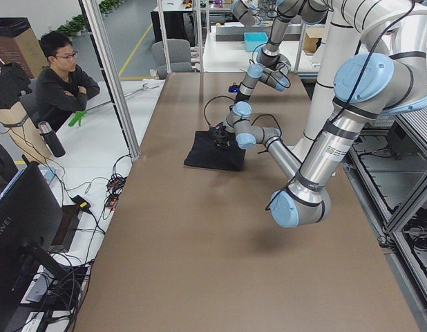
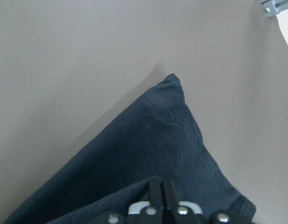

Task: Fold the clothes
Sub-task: 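Lift both near corners and fold them onto the far half with both grippers, then release the folded shirt and raise both grippers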

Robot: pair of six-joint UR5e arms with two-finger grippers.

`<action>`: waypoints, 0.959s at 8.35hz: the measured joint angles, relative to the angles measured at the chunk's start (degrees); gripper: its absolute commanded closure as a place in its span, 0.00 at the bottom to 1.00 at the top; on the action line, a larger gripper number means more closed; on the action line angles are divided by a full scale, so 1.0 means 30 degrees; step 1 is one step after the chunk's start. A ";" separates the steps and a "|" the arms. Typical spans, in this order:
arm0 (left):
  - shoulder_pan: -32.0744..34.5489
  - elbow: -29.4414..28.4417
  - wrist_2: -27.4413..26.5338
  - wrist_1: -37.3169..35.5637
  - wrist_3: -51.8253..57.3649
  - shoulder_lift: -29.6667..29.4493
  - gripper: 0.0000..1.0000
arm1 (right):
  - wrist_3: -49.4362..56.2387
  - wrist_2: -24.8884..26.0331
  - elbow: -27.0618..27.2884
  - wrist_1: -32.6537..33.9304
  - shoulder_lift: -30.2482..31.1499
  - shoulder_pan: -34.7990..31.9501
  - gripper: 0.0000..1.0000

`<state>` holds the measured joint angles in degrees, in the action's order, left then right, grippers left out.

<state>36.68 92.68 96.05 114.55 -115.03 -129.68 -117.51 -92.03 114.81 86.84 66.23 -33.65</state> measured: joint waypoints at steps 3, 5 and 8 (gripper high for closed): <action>0.1227 -0.4215 0.0612 0.2203 0.0245 -0.2002 0.33 | 0.2639 -0.1147 -0.4198 -0.2271 -0.1350 -0.2207 0.12; 0.2060 -0.8374 0.0603 0.4171 0.0788 -0.3966 0.06 | 0.4952 -0.1711 -0.9418 -0.4886 -0.3501 -0.3737 0.05; 0.2558 -1.1068 0.0174 0.5266 0.2305 -0.5309 0.06 | 0.8424 -0.2441 -1.3179 -0.6498 -0.5169 -0.5133 0.05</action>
<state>44.36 59.47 96.58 130.35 -108.12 -145.60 -92.24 -99.35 75.27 67.35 50.72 -49.05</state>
